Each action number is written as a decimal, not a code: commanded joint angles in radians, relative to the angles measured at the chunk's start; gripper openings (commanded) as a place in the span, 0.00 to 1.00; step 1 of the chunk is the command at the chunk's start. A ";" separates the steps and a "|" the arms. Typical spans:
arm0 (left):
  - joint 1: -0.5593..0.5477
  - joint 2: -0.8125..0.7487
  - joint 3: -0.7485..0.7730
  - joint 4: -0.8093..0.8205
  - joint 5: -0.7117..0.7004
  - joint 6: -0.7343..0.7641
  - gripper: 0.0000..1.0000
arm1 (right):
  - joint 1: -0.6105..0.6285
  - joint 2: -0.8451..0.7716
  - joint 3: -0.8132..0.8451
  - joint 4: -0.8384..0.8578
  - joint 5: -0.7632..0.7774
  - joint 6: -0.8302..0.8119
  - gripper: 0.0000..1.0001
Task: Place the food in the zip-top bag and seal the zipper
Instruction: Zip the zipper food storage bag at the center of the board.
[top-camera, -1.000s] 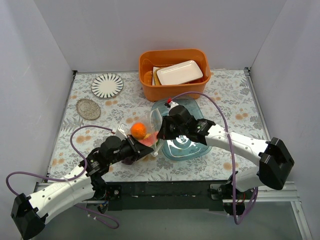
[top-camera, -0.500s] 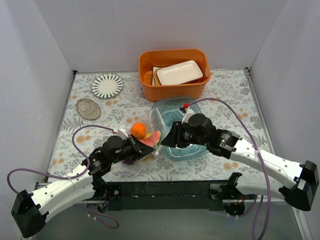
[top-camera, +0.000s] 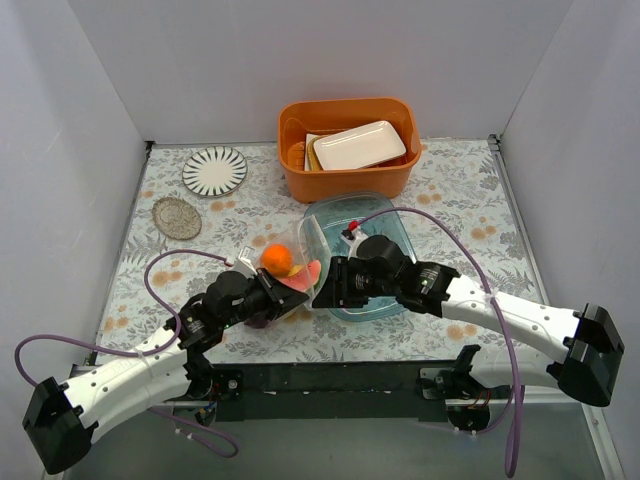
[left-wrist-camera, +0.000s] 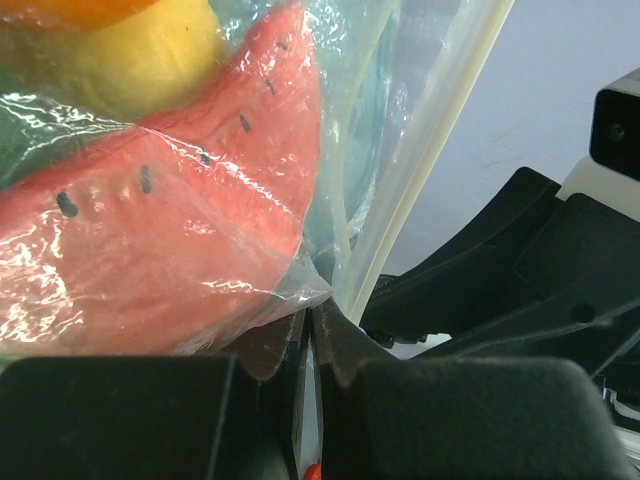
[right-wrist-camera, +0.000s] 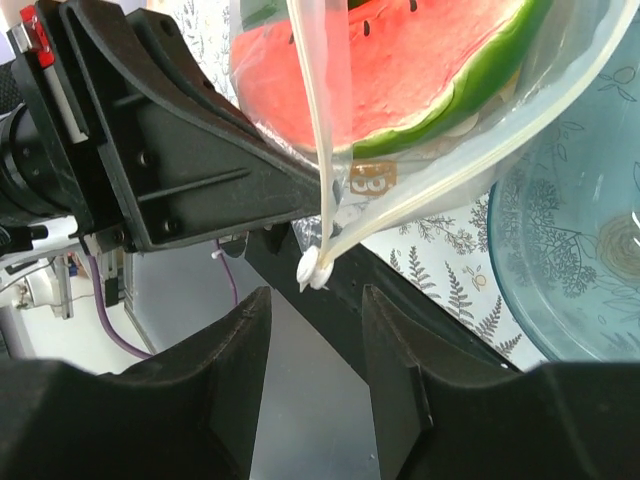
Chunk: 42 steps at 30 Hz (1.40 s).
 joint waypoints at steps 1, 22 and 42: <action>-0.005 0.001 0.012 0.009 -0.028 -0.227 0.03 | 0.005 0.017 0.021 0.063 -0.021 0.011 0.49; -0.005 -0.017 0.004 0.007 -0.028 -0.234 0.03 | 0.005 0.068 -0.002 0.117 -0.027 0.005 0.29; -0.010 -0.048 -0.057 0.047 0.016 -0.292 0.24 | 0.005 -0.016 -0.128 0.252 0.068 0.077 0.06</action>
